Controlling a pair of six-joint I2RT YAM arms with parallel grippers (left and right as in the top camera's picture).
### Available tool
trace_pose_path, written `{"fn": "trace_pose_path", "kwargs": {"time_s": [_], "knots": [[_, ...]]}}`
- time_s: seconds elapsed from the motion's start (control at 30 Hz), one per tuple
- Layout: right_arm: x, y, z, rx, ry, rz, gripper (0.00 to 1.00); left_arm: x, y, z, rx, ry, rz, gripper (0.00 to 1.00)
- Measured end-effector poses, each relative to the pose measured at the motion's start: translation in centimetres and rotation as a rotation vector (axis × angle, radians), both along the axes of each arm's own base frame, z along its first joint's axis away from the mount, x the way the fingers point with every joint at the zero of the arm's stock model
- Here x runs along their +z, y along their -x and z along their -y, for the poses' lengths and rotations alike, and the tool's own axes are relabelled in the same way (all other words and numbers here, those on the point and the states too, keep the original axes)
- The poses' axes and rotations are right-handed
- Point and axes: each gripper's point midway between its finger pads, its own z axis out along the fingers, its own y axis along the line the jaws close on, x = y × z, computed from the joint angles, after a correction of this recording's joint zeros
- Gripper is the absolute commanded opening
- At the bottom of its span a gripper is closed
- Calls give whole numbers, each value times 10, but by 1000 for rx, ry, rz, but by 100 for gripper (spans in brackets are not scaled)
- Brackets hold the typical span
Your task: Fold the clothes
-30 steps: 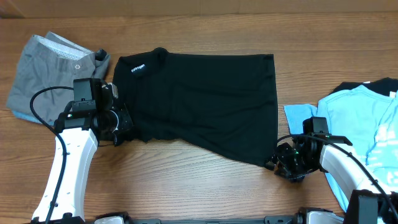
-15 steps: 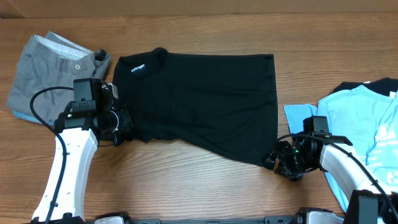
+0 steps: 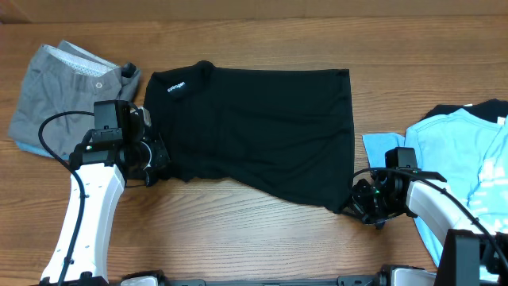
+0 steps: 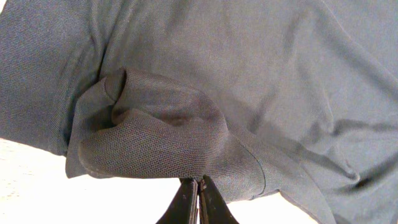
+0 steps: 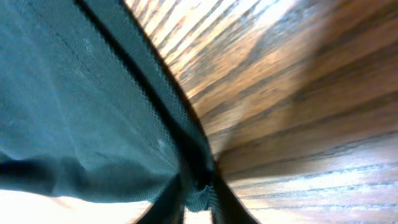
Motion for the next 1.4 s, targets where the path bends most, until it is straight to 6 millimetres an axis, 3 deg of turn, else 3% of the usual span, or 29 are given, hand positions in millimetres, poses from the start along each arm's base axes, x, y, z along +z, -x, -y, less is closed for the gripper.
{"fn": "trace_pose_path", "kwargs": {"time_s": [0.23, 0.33, 0.57, 0.67, 0.83, 0.97, 1.17, 1.27, 1.4], "knots": [[1, 8, 9, 9, 59, -51, 4, -1, 2, 0, 0, 1, -9, 4], [12, 9, 16, 22, 103, -60, 4, -3, 7, 1, -12, -1, -27, 5], [53, -24, 48, 22, 292, 95, 4, -7, 23, 5, -40, 11, -92, 9], [61, -28, 57, 15, 347, 116, 4, -9, 28, 6, -54, 11, -111, 11], [60, -18, 79, -26, 431, 63, 4, -11, 40, 7, -77, 12, -156, 32], [60, -17, 92, -73, 460, 52, 4, -13, 50, 9, -80, 23, -195, 33], [60, -20, 94, -86, 466, 61, 4, -17, 59, 24, -138, 20, -226, 36], [60, -21, 94, -88, 464, 67, 4, -29, 64, 30, -170, 0, -233, 34], [60, -21, 93, -88, 459, 68, 4, -51, 67, 24, -167, -54, -228, 35]]}}
